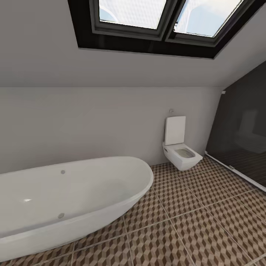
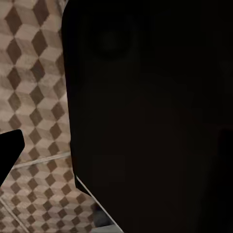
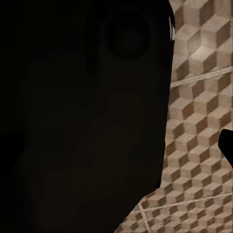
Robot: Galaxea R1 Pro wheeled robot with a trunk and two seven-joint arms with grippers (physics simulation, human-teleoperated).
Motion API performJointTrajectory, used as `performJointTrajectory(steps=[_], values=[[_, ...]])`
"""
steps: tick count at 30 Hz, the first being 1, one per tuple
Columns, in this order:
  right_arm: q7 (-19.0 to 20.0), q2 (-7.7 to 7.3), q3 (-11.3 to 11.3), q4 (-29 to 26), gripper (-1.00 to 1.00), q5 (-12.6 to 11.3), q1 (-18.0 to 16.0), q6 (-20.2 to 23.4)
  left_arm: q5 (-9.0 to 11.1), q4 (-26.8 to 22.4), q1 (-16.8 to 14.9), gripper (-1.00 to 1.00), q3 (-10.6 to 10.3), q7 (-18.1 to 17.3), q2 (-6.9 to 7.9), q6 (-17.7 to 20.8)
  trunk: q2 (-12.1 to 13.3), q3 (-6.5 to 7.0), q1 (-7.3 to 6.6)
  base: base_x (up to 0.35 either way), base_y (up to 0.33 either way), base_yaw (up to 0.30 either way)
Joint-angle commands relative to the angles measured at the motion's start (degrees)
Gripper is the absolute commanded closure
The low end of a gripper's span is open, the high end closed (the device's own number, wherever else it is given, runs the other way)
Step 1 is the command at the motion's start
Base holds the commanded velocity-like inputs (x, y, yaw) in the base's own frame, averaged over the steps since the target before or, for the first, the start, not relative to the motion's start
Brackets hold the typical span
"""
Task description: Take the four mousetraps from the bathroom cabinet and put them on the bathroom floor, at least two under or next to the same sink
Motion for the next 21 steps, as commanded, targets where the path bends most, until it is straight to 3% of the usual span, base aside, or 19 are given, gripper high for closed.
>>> performJointTrajectory(steps=[1,10,14,21], values=[[-0.2,0.33,0.1,-0.3,-1.00,0.1,-0.3,-0.3,-0.1,-0.2,0.3,-1.00,0.1,-0.1,-0.34,-0.3,0.0,0.00,0.00,0.000,0.000,0.000],[-0.1,3.13,0.1,-0.5,-1.00,0.1,-1.6,-0.3,-0.1,-0.2,3.3,-1.00,0.1,-0.1,-3.23,-0.6,0.0,0.00,0.00,0.000,0.000,0.000],[-0.1,3.27,0.1,-0.5,-1.00,0.1,-1.7,-0.3,-0.1,-0.2,4.6,-1.00,0.1,-0.1,-4.33,-1.3,0.0,0.00,0.00,0.000,0.000,0.000],[-0.1,3.31,0.1,-0.5,-1.00,0.1,-1.7,-0.3,-0.1,-0.2,5.1,-1.00,0.1,-0.1,-4.46,-2.4,0.0,0.00,0.00,0.000,0.000,0.000]])
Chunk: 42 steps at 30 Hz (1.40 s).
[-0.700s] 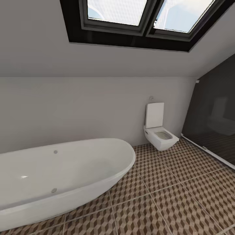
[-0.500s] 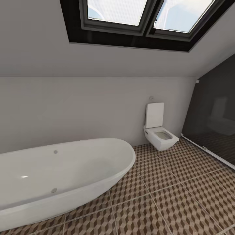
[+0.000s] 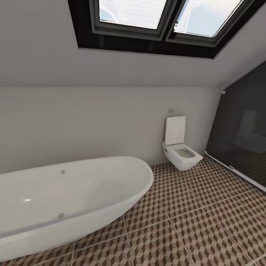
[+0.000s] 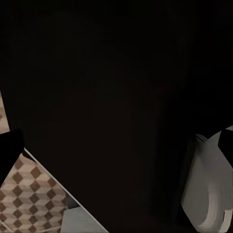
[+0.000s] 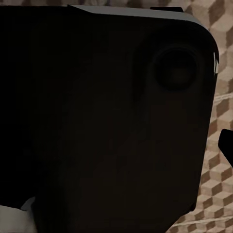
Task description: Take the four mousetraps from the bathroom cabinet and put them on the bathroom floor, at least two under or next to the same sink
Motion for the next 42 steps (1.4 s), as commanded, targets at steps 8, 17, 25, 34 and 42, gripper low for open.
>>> performJointTrajectory(steps=[8,17,25,34,42], values=[[0.0,0.00,0.0,0.0,-1.00,0.0,0.0,0.0,0.0,0.0,0.0,-1.00,0.0,0.0,-0.02,-0.3,0.0,0.00,0.00,0.000,0.000,0.000],[0.0,0.02,-0.1,0.0,-1.00,0.0,0.0,0.0,0.1,0.0,0.0,-1.00,0.1,0.0,-0.19,-0.4,0.0,0.00,0.00,0.000,0.000,0.000],[0.0,0.02,0.0,-0.1,-1.00,0.0,0.0,-0.1,0.2,0.0,0.0,-1.00,0.0,0.0,-0.63,-0.4,0.0,0.00,0.00,0.000,0.000,0.000],[0.0,-0.60,0.4,-5.6,-1.00,0.3,0.0,-2.6,0.0,-3.9,0.0,-1.00,-0.1,0.4,-0.69,-0.3,0.0,0.00,0.00,0.000,0.000,0.000],[-0.1,-1.71,0.3,-14.4,-1.00,0.3,-0.2,-3.0,-0.3,-13.0,0.0,-1.00,0.0,0.7,0.04,0.0,0.0,0.00,0.00,0.000,0.000,0.000]])
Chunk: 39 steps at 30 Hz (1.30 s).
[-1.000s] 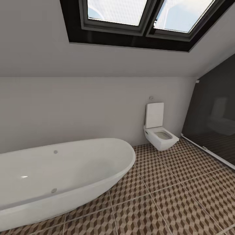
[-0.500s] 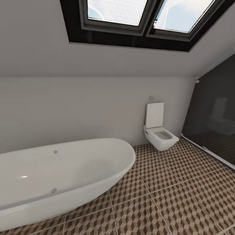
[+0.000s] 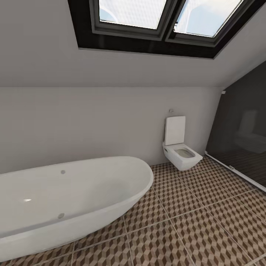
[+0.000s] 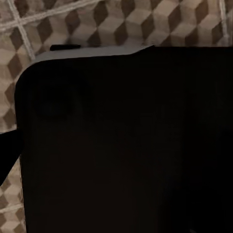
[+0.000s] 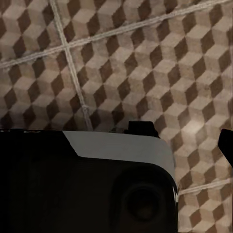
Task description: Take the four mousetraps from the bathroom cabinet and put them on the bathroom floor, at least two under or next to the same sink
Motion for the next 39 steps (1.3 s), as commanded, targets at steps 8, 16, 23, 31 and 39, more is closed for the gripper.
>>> performJointTrajectory(steps=[8,16,23,31,39], values=[[-0.3,-0.81,-0.1,-9.2,-1.00,-0.1,-1.0,0.5,-0.1,-13.5,-0.1,-1.00,0.1,1.8,0.52,0.9,0.0,0.00,0.00,0.000,0.000,0.000],[-1.8,-3.22,-0.4,-12.9,-1.00,-0.4,-7.4,6.7,-0.1,-24.0,-3.8,-1.00,0.1,2.8,0.68,10.8,0.0,0.00,0.00,0.000,0.000,0.000],[-2.0,-6.52,-0.5,-13.2,-1.00,-0.4,-10.9,11.0,-0.1,-25.5,-10.5,-1.00,0.1,3.0,0.84,17.2,0.0,0.00,0.00,0.000,0.000,0.000],[-2.1,-8.12,-0.5,-13.0,-1.00,-0.5,-11.6,7.5,-0.1,-25.5,-14.5,-1.00,1.9,3.0,0.90,18.6,0.0,0.00,0.00,0.000,0.000,0.000],[-2.2,-8.27,-0.5,-9.9,-1.00,-0.7,-11.7,0.4,-0.1,-24.9,-15.4,-1.00,6.8,2.9,1.85,18.6,0.0,0.00,0.00,0.000,0.000,0.000]])
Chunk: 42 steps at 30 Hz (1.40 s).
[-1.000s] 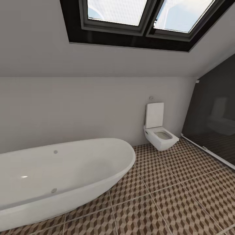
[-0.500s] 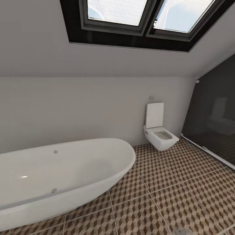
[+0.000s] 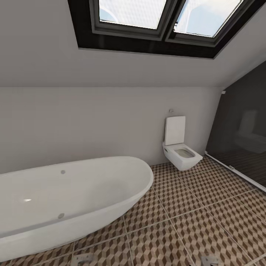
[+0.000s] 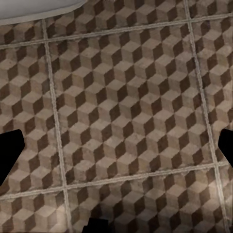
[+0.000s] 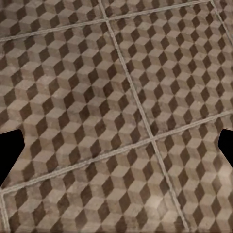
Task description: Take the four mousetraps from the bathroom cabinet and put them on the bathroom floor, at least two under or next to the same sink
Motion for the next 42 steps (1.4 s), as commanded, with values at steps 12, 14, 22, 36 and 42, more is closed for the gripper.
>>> performJointTrajectory(steps=[12,14,22,36,42], values=[[0.7,-0.02,0.4,1.6,-1.00,0.2,0.0,-1.1,0.3,1.2,-0.1,-1.00,1.3,-0.4,0.69,-1.3,0.0,0.00,0.00,0.000,0.000,0.000],[0.7,-0.02,0.4,1.7,-1.00,0.2,0.0,-1.1,0.4,1.7,-0.1,-1.00,1.2,-0.4,0.45,-1.4,0.0,0.00,0.00,0.000,0.000,0.000],[0.8,-0.06,0.3,1.7,-1.00,0.2,0.0,-1.1,0.3,2.2,-0.1,-1.00,1.1,-0.5,0.04,-1.4,0.0,0.00,0.00,0.000,0.000,0.000],[0.8,-0.04,0.4,1.7,-1.00,0.4,0.0,-1.1,0.2,2.2,-0.1,-1.00,1.2,-0.5,0.36,-1.4,5.6,2.51,-3.07,0.000,0.000,0.000],[0.8,-0.04,0.5,1.7,-1.00,0.4,0.0,-1.2,0.2,2.3,-0.1,-1.00,1.2,-0.5,0.38,-1.4,8.0,3.59,-4.39,0.000,0.000,0.000]])
